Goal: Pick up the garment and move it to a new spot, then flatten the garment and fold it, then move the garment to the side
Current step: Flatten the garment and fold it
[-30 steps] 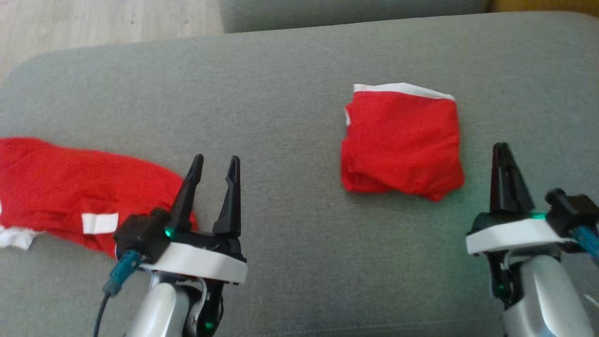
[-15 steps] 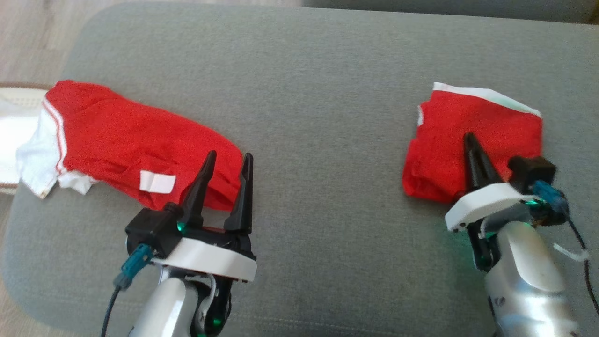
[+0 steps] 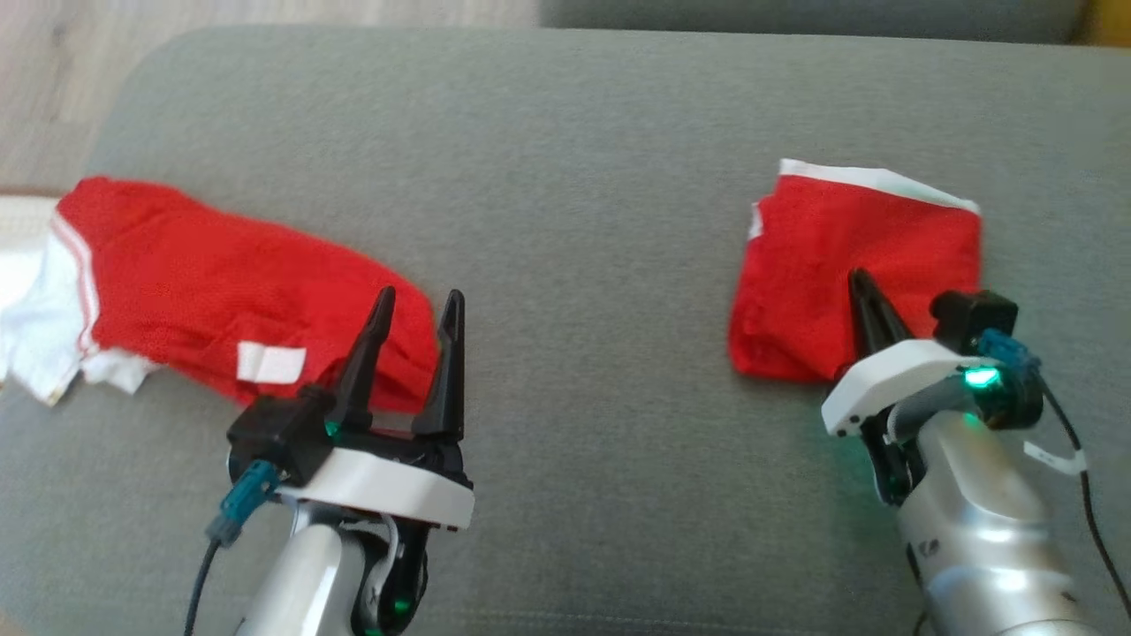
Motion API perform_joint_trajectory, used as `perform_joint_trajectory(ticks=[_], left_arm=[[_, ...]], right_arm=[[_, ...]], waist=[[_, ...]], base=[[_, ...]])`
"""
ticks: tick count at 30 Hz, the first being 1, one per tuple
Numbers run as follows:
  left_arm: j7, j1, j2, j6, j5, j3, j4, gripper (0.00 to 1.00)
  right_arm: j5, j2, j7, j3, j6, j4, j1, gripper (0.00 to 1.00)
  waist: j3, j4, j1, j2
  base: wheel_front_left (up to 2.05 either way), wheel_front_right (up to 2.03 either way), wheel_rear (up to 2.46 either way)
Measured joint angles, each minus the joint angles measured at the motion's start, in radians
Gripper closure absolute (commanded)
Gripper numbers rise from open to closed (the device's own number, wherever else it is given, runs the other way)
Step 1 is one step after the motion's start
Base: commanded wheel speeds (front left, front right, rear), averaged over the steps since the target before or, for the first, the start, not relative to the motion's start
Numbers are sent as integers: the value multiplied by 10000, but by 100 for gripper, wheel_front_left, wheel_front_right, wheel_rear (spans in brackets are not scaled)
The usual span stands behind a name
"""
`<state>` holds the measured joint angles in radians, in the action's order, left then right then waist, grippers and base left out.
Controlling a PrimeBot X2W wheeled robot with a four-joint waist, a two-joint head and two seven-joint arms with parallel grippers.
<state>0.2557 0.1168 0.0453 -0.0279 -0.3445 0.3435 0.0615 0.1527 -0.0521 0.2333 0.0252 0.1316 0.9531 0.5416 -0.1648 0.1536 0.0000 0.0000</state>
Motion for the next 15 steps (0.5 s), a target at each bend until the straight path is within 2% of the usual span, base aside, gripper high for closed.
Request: perform_joint_trajectory(ticks=[2, 3, 4, 10, 15], left_arm=[[0, -15, 2, -2, 0, -19, -15, 0], [0, -18, 2, -2, 0, -19, -33, 0], [0, -21, 2, 0, 0, -19, -56, 0], [0, -40, 2, -69, 0, -71, -268, 0], [0, -52, 2, -69, 0, -90, -290, 0]], right_arm=[[44, -2, 77, -6, 0, -339, -3, 100], [44, -2, 96, -21, 0, -581, -10, 24], [44, -2, 115, -36, 0, -876, -19, 0], [-123, -2, 176, -286, 0, -2940, -708, 0], [-311, 0, 176, -583, 0, -3956, -1806, 0]], waist=[[90, -230, 0, 0], [134, -348, 0, 0], [179, -469, 0, 0], [431, -1191, 0, 0], [603, -1568, 0, 0]], base=[[0, 0, 0], [0, 0, 0], [0, 0, 0], [0, 0, 0], [0, 0, 0]])
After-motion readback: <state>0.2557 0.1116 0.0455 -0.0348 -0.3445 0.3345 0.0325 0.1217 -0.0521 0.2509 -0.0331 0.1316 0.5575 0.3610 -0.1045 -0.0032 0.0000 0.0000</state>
